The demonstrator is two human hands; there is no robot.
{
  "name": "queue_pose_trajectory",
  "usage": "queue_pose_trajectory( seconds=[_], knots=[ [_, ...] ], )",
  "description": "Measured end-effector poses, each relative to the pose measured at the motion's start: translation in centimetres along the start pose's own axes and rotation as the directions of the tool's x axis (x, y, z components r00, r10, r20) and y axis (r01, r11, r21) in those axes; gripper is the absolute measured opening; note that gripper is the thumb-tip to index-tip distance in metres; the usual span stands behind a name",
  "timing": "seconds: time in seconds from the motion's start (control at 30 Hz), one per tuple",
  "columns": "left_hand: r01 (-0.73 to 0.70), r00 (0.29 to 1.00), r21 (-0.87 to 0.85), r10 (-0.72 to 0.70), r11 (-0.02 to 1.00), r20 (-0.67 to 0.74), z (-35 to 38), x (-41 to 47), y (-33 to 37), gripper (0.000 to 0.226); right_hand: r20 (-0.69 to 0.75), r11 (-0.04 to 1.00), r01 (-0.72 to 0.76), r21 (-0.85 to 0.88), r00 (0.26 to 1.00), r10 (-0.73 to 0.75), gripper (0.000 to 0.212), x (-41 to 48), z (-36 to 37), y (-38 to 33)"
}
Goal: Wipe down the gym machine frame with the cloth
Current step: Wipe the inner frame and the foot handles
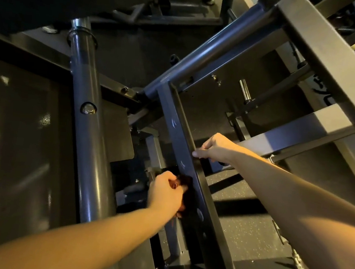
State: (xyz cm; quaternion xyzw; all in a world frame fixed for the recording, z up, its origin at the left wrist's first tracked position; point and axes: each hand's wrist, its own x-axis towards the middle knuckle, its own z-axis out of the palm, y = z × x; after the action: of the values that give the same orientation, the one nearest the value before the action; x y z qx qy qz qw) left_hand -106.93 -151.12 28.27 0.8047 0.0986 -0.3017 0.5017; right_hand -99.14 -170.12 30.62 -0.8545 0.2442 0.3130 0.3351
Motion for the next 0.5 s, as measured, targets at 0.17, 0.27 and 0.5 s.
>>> queue_pose_trajectory(
  seconds=[0.17,0.27,0.5],
  knots=[
    [-0.038,0.983,-0.031,0.031,0.999,-0.182,-1.6,7.2,3.8,0.010,0.036,0.989,-0.091,0.113,0.996,0.087,0.069,-0.4,0.4,-0.3],
    [-0.040,0.981,-0.067,0.026,0.997,-0.190,-0.9,5.9,3.4,0.010,0.078,0.988,-0.122,0.094,0.990,0.115,0.075,-0.5,0.1,-0.8],
    [-0.068,0.989,0.007,0.068,0.998,-0.129,-0.7,6.2,2.4,0.010,0.148,0.993,-0.116,0.036,0.983,0.109,0.070,-0.1,-0.1,-1.3]
  ],
)
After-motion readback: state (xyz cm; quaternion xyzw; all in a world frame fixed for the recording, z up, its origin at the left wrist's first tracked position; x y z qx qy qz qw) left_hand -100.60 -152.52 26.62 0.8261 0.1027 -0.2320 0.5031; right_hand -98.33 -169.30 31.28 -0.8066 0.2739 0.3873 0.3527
